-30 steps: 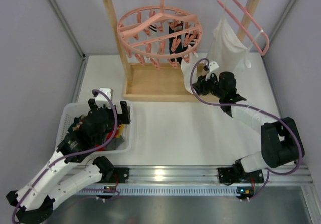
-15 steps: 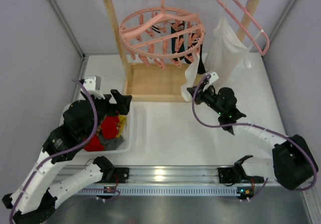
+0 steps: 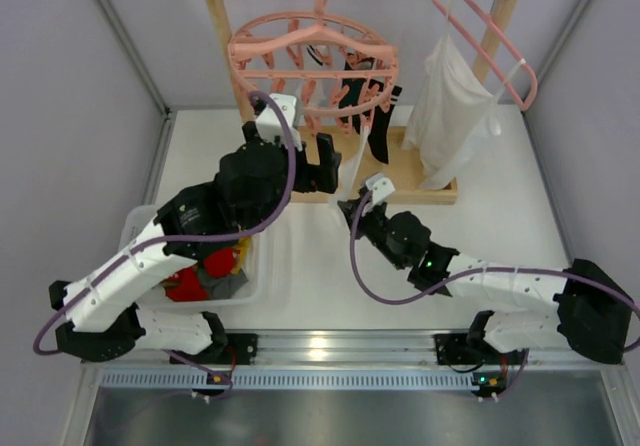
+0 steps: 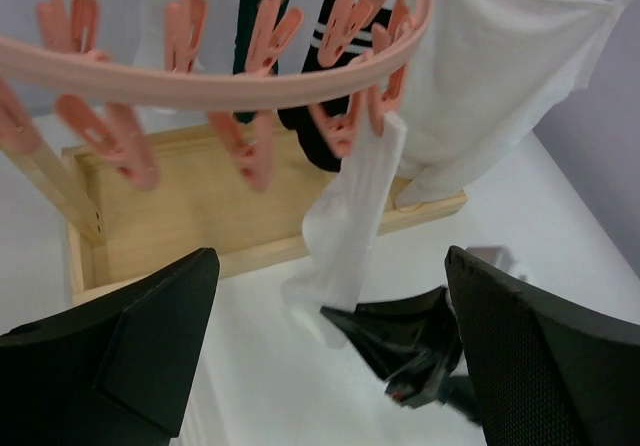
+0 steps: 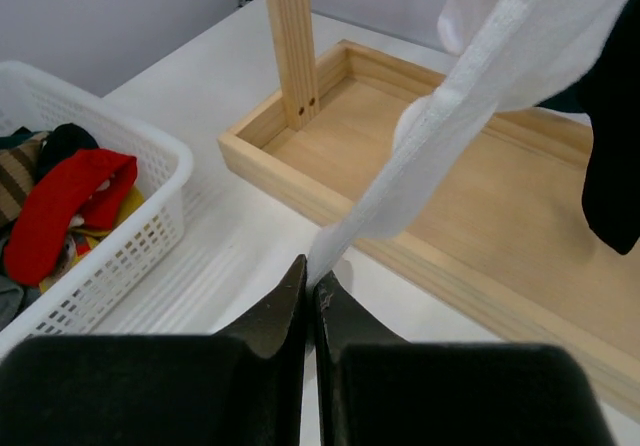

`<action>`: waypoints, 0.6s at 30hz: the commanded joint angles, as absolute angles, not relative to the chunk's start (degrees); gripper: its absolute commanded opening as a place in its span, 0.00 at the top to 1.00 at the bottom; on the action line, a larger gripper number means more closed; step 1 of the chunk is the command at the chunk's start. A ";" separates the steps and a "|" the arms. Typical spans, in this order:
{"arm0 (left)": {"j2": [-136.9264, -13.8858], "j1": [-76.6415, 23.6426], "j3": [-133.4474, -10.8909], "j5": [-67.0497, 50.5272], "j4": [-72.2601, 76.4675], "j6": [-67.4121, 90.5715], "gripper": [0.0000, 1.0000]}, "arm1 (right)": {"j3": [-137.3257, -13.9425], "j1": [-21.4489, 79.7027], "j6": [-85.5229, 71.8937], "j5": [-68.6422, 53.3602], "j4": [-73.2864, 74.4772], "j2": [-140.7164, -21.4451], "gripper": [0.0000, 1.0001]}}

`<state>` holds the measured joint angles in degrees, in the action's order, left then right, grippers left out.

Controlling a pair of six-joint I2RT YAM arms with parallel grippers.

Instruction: Remove the socks clipped to the hanger

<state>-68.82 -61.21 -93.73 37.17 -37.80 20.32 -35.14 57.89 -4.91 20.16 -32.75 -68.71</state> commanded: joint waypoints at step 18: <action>-84.55 -53.35 -106.09 37.36 -35.77 12.56 0.02 | -47.46 70.05 0.35 32.43 -44.03 -86.04 1.00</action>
<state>-86.41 -53.10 -107.46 41.25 -37.50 12.08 -45.21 68.86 0.91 33.01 -38.24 -85.71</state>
